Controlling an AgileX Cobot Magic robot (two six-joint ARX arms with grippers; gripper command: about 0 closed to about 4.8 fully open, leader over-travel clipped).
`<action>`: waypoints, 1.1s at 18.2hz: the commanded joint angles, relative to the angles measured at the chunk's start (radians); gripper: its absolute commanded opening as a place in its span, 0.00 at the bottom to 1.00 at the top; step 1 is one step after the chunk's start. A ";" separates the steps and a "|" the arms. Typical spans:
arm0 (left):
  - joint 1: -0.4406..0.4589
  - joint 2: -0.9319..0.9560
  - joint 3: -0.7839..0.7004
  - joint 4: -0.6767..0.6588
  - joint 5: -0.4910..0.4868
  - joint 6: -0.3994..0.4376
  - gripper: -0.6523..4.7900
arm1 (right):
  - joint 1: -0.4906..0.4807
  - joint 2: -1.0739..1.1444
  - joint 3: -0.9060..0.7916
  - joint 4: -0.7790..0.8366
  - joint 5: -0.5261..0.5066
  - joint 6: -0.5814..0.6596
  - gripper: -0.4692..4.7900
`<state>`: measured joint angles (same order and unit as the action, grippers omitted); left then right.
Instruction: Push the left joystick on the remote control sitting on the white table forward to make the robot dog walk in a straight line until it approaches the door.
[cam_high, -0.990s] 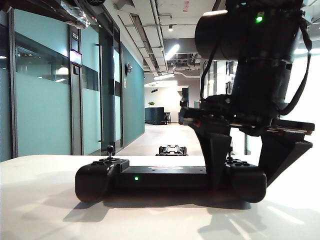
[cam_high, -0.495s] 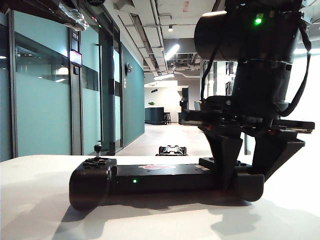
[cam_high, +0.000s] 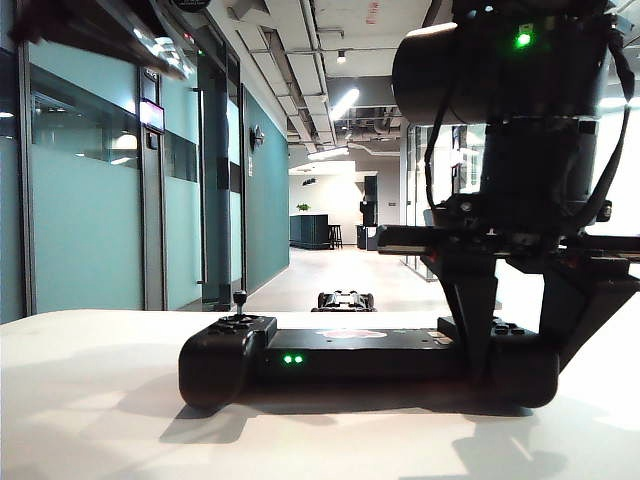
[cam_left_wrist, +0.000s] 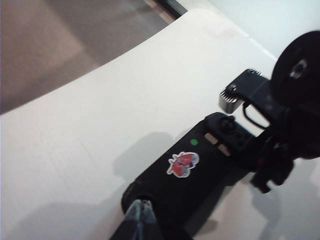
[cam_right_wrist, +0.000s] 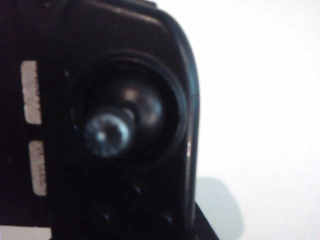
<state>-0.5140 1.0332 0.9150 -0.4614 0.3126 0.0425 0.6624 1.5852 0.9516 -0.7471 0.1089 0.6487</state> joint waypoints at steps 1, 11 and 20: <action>0.000 0.089 -0.003 0.063 0.074 0.065 0.11 | 0.000 -0.002 0.000 -0.005 -0.006 0.016 0.41; 0.001 0.378 -0.016 0.132 0.242 0.238 0.11 | -0.002 -0.002 0.000 -0.007 -0.006 0.009 0.40; 0.001 0.378 -0.160 0.315 0.282 0.235 0.11 | -0.005 -0.002 0.000 -0.005 -0.006 0.009 0.41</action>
<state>-0.5137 1.4147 0.7578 -0.1661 0.5915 0.2733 0.6590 1.5848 0.9516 -0.7475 0.1085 0.6537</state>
